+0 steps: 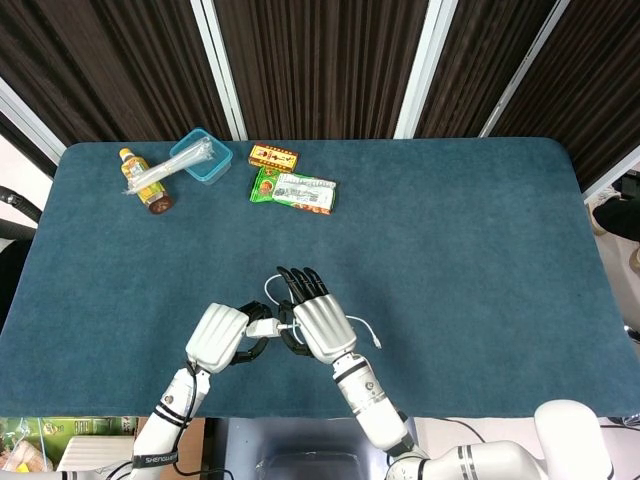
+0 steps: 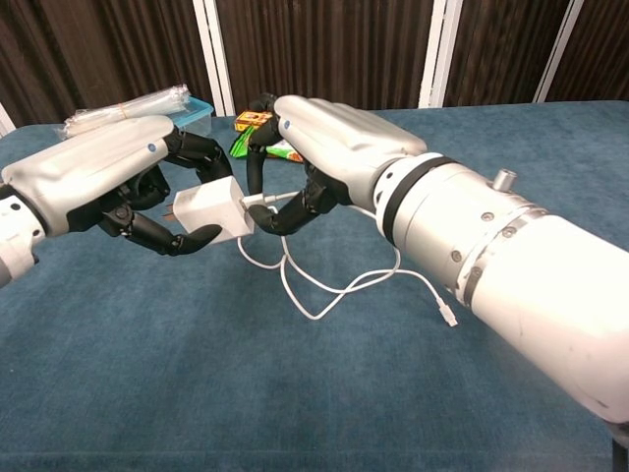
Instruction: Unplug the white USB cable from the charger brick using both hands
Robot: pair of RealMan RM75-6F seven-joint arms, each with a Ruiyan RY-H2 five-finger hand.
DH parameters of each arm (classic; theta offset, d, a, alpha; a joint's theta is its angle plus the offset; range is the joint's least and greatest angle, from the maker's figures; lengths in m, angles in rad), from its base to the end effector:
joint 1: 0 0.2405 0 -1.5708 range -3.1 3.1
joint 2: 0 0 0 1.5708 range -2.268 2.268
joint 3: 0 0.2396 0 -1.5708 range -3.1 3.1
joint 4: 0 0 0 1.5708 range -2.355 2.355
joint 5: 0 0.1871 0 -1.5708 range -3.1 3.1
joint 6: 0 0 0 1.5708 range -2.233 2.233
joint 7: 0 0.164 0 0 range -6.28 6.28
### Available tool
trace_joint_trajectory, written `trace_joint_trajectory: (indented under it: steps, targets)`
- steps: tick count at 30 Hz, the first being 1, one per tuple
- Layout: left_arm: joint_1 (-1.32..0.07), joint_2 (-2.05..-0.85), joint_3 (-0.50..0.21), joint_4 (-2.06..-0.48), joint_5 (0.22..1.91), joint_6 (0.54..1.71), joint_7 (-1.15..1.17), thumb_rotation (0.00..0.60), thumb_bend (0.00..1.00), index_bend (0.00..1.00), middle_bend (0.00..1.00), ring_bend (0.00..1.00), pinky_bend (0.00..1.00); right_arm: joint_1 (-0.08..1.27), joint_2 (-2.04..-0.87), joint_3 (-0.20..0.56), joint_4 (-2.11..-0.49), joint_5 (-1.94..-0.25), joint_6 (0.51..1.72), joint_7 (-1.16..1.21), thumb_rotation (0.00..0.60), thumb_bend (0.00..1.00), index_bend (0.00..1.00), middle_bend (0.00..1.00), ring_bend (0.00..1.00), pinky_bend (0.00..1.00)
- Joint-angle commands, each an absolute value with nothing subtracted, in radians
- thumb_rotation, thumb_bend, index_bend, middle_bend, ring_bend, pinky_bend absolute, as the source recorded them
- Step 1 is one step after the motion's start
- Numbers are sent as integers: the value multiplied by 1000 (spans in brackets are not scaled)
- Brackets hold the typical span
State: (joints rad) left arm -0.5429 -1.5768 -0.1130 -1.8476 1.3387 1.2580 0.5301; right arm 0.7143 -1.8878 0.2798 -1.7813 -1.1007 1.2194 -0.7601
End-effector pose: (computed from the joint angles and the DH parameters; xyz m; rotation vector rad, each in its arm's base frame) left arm -0.0862 0.2596 0.0196 -1.7932 -0.9082 -1.2025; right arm -0.0040 -0.2705 -0.0344 1.8050 -0.9927 1.2444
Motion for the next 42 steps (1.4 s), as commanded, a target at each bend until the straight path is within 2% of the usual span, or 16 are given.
trace_joint_trajectory:
  steps: [1,16,22,30,42]
  targets:
    - [-543,-1577,-114,-1848,1338,1257,531,600,658,731,790,1000,1000,718,-1888,279,-1783,-1099,1222,-760,600,505,648,117,0,0]
    - [-540,-1577,-112,-1857,1348,1259,533,600,659,732,796,1000,1000,733,-1894,272,-1787,-1082,1242,-765,600,559,695,151,0,0]
    - [-539,-1574,-112,-1864,1353,1262,533,600,660,732,796,1000,1000,739,-1900,272,-1783,-1075,1253,-774,600,605,764,183,0,0]
    - [-538,-1566,-118,-1875,1358,1265,529,600,662,732,795,1000,1000,743,-1913,271,-1778,-1065,1279,-801,600,719,860,243,0,0]
    - [-537,-1553,-124,-1894,1363,1269,527,600,667,732,794,1000,1000,752,-1921,274,-1772,-1052,1305,-841,600,736,862,243,5,0]
